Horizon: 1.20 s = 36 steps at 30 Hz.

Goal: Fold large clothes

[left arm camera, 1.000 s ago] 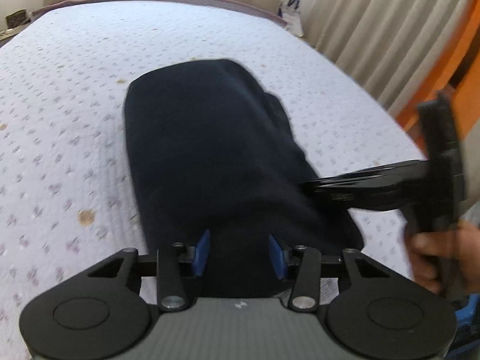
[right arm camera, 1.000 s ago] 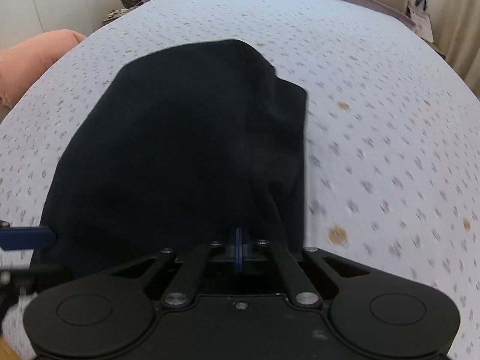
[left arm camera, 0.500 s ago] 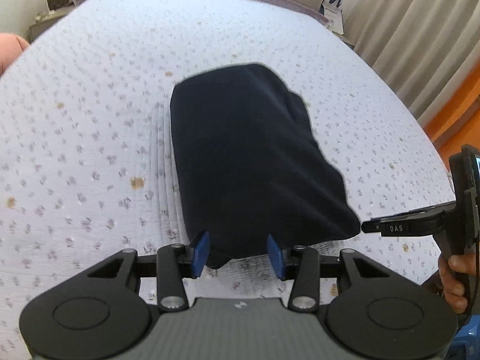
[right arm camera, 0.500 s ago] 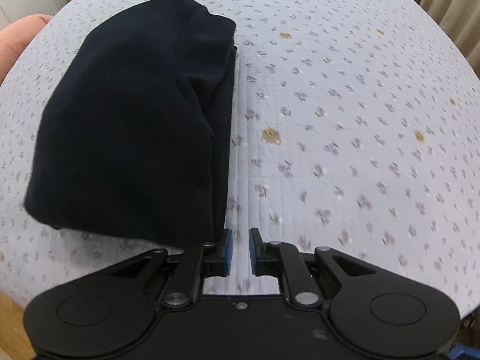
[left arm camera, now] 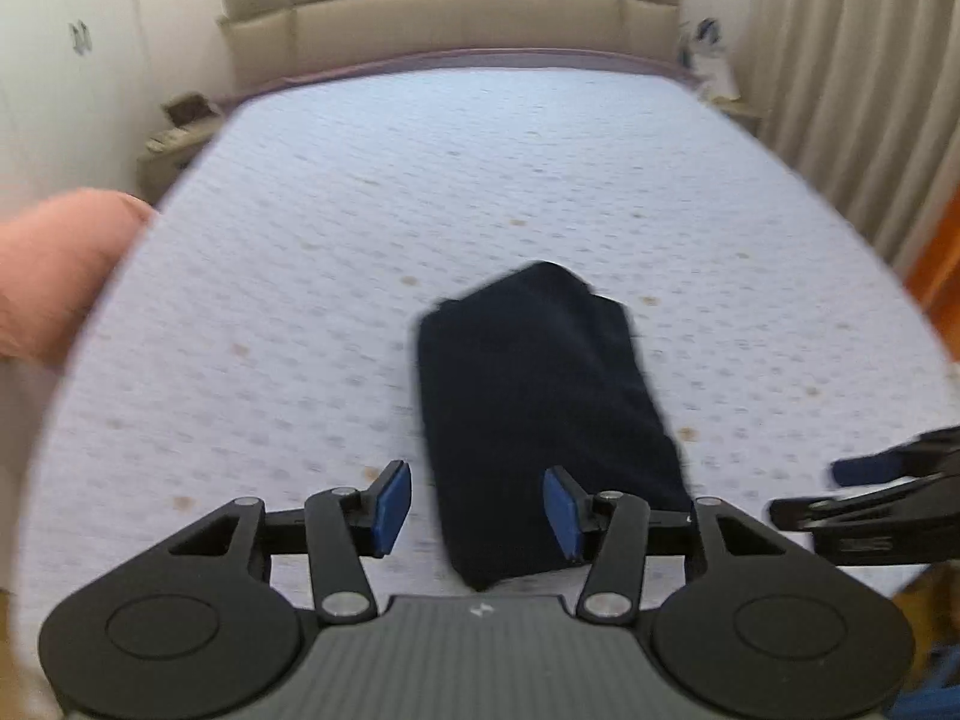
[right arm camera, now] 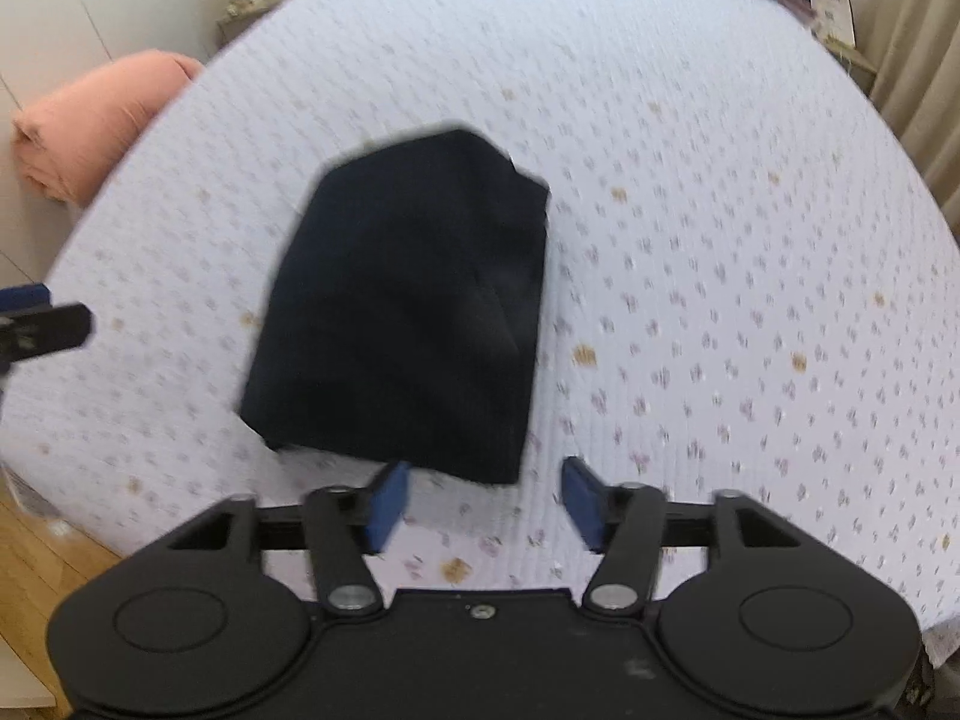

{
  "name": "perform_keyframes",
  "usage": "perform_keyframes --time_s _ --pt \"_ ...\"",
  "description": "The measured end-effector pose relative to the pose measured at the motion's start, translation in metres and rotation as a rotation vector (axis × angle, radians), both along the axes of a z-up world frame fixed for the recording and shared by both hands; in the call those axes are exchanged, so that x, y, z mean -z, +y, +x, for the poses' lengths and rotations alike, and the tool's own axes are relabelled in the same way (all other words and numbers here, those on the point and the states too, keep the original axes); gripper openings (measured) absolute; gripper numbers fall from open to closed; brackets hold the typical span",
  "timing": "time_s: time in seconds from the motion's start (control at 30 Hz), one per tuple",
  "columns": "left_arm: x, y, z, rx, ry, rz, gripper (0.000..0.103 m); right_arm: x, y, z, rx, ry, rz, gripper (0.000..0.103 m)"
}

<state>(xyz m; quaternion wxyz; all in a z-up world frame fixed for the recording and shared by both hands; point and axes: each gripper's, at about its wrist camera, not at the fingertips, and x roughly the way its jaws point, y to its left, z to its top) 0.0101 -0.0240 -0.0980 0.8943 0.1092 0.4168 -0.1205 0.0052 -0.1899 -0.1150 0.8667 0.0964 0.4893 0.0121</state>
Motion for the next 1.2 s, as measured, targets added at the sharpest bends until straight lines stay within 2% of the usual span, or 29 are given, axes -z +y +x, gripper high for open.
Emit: perform_keyframes --time_s 0.1,0.13,0.27,0.4,0.47,0.5,0.57,0.73,0.93,1.1,1.2 --pt "-0.027 -0.002 -0.002 -0.028 -0.006 -0.004 0.057 -0.035 0.004 -0.003 -0.002 -0.067 -0.005 0.075" --pt "-0.036 -0.001 -0.004 -0.035 -0.016 -0.008 0.059 -0.046 0.004 -0.003 0.003 -0.086 -0.002 0.08" --pt "-0.074 -0.008 -0.017 -0.074 -0.094 0.006 0.072 -0.09 0.005 -0.01 0.014 -0.147 -0.005 0.082" --pt "-0.106 -0.016 -0.032 -0.104 -0.181 0.028 0.087 -0.121 0.008 -0.017 0.033 -0.201 -0.043 0.084" --pt "-0.121 -0.019 -0.041 -0.109 -0.213 0.015 0.089 -0.134 0.008 -0.024 0.038 -0.225 -0.028 0.085" --pt "-0.126 -0.02 -0.044 -0.119 -0.224 0.014 0.094 -0.138 0.008 -0.026 0.041 -0.233 -0.015 0.085" --pt "-0.136 -0.022 -0.053 -0.152 -0.251 0.017 0.099 -0.143 0.009 -0.031 0.05 -0.241 -0.003 0.086" --pt "-0.145 -0.013 -0.062 -0.24 -0.287 -0.003 0.102 -0.141 0.016 -0.03 0.033 -0.23 -0.014 0.088" --pt "-0.137 -0.007 -0.049 -0.296 -0.209 0.068 0.102 -0.135 0.028 -0.023 0.027 -0.193 -0.018 0.09" --pt "-0.13 -0.007 -0.041 -0.276 -0.182 0.123 0.102 -0.131 0.031 -0.012 0.036 -0.164 -0.023 0.093" --pt "-0.124 -0.007 -0.038 -0.26 -0.162 0.12 0.102 -0.127 0.033 -0.003 0.051 -0.142 -0.027 0.094"
